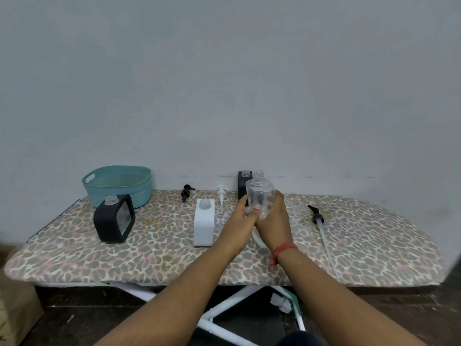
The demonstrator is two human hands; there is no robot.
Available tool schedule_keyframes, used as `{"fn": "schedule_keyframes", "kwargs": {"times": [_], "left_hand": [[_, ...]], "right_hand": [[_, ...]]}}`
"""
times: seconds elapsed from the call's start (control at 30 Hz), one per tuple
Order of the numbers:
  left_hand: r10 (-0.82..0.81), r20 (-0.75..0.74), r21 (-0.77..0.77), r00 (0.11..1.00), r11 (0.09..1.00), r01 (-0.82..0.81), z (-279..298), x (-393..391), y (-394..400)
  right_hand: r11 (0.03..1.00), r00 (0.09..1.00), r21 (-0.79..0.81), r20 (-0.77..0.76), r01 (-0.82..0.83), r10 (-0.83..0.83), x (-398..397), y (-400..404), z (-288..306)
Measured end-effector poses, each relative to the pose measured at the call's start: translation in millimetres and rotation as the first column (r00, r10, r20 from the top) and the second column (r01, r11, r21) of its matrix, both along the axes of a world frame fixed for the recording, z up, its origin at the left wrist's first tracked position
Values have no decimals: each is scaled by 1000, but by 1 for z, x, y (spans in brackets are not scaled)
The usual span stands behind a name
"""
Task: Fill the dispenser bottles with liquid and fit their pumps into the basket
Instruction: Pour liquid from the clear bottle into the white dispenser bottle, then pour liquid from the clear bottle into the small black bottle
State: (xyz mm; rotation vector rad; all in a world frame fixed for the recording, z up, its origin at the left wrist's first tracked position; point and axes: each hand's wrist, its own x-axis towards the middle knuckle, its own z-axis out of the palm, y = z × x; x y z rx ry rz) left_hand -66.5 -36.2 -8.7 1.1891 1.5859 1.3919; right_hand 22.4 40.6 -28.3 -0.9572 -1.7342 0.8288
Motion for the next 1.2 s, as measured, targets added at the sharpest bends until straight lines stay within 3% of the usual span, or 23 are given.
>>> {"fn": "schedule_keyframes", "kwargs": {"times": [0.2, 0.83, 1.03, 1.2], "left_hand": [[-36, 134, 47, 990, 998, 30, -5, 2, 12], [-46, 61, 33, 997, 998, 44, -9, 9, 4], [-22, 35, 57, 999, 998, 20, 2, 9, -19], [-10, -6, 122, 1000, 992, 10, 23, 10, -43]], "right_hand": [[999, 999, 6, -23, 34, -34, 4, 2, -19], [993, 998, -103, 36, 55, -52, 30, -5, -30], [960, 949, 133, 166, 247, -268, 44, -25, -17], [927, 946, 286, 145, 242, -291, 43, -50, 9]]}}
